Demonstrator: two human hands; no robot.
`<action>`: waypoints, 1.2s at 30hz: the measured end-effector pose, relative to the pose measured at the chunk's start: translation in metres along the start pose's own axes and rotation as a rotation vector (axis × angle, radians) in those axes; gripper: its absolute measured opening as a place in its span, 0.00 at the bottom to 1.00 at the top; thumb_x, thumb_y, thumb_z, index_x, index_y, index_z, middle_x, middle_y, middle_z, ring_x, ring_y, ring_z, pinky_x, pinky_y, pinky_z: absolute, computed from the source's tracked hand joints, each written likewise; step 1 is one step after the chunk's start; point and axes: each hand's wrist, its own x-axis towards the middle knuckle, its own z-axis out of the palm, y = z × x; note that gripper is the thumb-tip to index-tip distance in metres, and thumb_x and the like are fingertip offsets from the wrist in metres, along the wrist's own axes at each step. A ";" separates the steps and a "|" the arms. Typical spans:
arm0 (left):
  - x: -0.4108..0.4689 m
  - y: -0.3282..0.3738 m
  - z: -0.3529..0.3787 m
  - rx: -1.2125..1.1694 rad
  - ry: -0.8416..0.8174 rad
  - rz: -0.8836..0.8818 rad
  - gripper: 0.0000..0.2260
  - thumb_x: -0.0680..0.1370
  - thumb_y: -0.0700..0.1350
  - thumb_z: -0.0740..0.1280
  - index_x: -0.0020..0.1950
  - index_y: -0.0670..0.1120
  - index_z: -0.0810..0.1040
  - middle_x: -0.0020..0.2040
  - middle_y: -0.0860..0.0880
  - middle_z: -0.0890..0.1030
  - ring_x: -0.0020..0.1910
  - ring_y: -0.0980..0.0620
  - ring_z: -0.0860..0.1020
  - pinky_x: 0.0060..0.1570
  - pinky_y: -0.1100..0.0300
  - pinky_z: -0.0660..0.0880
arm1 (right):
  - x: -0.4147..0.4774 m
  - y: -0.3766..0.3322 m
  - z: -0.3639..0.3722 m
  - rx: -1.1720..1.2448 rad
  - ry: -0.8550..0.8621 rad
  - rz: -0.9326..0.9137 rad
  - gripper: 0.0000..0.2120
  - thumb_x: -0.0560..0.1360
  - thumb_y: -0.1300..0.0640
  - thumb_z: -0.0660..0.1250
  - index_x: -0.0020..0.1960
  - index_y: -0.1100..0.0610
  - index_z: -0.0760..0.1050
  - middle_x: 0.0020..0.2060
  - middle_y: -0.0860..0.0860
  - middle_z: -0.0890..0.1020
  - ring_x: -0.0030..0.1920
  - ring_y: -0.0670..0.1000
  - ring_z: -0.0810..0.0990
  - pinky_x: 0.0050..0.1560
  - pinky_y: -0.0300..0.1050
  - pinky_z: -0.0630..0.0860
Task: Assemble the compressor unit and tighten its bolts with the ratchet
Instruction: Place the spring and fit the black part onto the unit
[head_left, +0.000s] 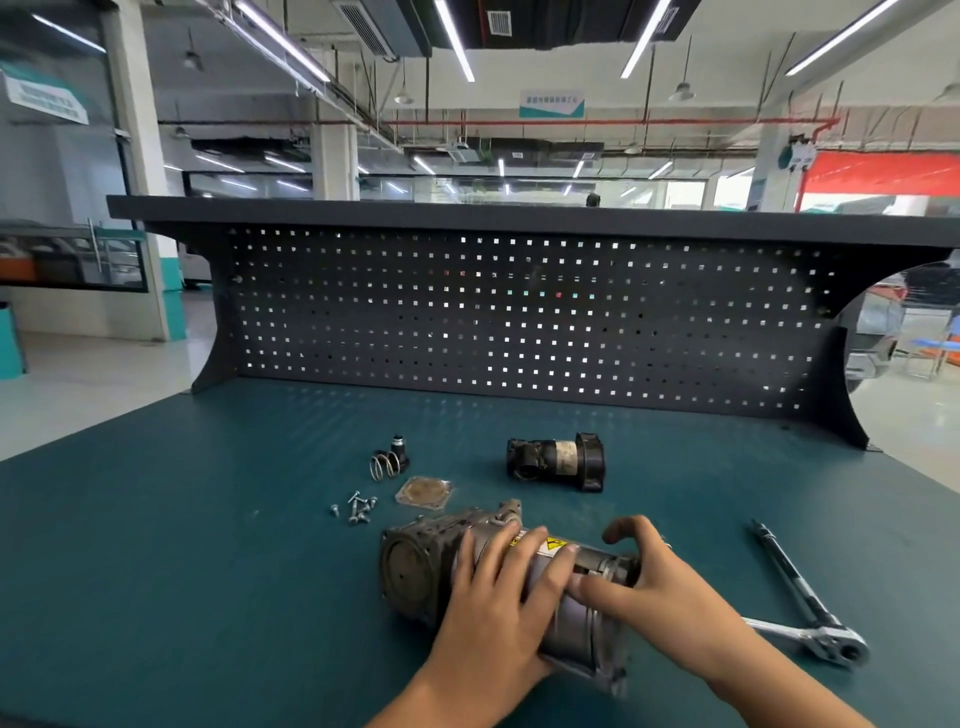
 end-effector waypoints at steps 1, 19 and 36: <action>0.002 -0.001 -0.004 -0.063 0.003 -0.018 0.40 0.59 0.65 0.72 0.67 0.51 0.66 0.61 0.48 0.78 0.61 0.46 0.77 0.53 0.41 0.76 | -0.002 -0.005 -0.004 -0.036 0.017 -0.003 0.23 0.63 0.37 0.71 0.50 0.45 0.65 0.35 0.46 0.78 0.34 0.45 0.76 0.34 0.38 0.70; 0.100 -0.100 -0.014 -1.382 -0.234 -0.451 0.39 0.53 0.50 0.83 0.60 0.57 0.71 0.54 0.55 0.82 0.57 0.54 0.79 0.53 0.61 0.76 | 0.053 -0.049 -0.038 0.315 0.158 -0.227 0.09 0.76 0.49 0.63 0.56 0.43 0.74 0.41 0.44 0.85 0.42 0.45 0.83 0.43 0.43 0.78; 0.101 -0.106 0.018 -1.665 -0.237 -0.434 0.44 0.51 0.59 0.82 0.63 0.52 0.70 0.54 0.56 0.83 0.54 0.56 0.80 0.46 0.64 0.76 | 0.102 -0.005 0.058 0.460 0.082 -0.330 0.30 0.62 0.47 0.75 0.60 0.44 0.66 0.52 0.31 0.79 0.54 0.33 0.77 0.50 0.28 0.72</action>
